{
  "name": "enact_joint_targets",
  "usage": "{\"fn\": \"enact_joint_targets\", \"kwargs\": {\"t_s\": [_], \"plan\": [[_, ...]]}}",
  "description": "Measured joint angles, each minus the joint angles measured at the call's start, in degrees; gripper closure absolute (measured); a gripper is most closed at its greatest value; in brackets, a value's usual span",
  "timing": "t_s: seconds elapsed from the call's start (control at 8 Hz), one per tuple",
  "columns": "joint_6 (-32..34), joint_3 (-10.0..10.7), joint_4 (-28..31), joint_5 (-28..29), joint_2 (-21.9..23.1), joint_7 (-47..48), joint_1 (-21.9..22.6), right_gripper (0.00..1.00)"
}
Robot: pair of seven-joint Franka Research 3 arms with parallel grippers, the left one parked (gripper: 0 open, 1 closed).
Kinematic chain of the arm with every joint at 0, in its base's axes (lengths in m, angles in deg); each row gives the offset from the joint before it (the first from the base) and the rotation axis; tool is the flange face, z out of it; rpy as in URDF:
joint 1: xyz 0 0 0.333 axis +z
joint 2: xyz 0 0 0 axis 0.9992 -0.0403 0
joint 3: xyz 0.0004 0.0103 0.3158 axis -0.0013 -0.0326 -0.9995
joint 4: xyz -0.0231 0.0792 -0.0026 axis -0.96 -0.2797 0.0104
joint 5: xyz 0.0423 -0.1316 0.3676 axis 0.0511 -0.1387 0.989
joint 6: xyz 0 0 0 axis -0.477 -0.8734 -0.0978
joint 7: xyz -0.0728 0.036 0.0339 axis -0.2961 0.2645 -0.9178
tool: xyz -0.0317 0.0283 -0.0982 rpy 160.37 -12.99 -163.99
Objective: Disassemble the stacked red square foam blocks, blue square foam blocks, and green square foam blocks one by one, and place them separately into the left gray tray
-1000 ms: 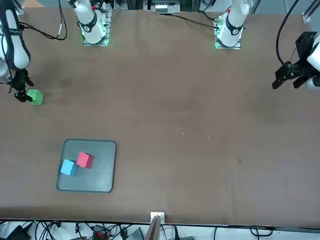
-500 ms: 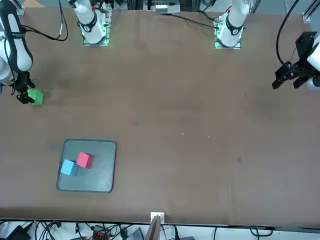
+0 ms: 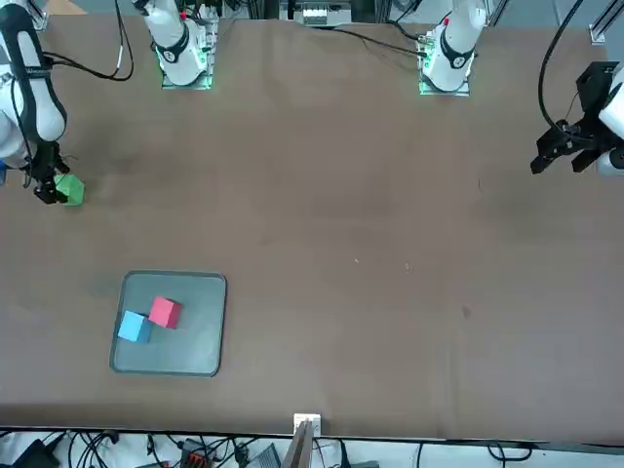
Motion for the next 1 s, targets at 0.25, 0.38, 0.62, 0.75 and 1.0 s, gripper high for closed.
{"fn": "enact_joint_targets", "kwargs": {"t_s": [0.25, 0.38, 0.62, 0.75, 1.0], "plan": [[-0.6, 0.0, 0.0, 0.0, -0.8, 0.0, 0.0, 0.00], [-0.6, 0.0, 0.0, 0.0, -1.0, 0.0, 0.0, 0.00], [-2.0, 0.0, 0.0, 0.1, -1.8, 0.0, -0.2, 0.02], [-3.5, 0.0, 0.0, 0.1, -2.6, 0.0, -0.4, 0.03], [-5.6, 0.0, 0.0, 0.2, -4.1, 0.0, -0.8, 0.08]]}}
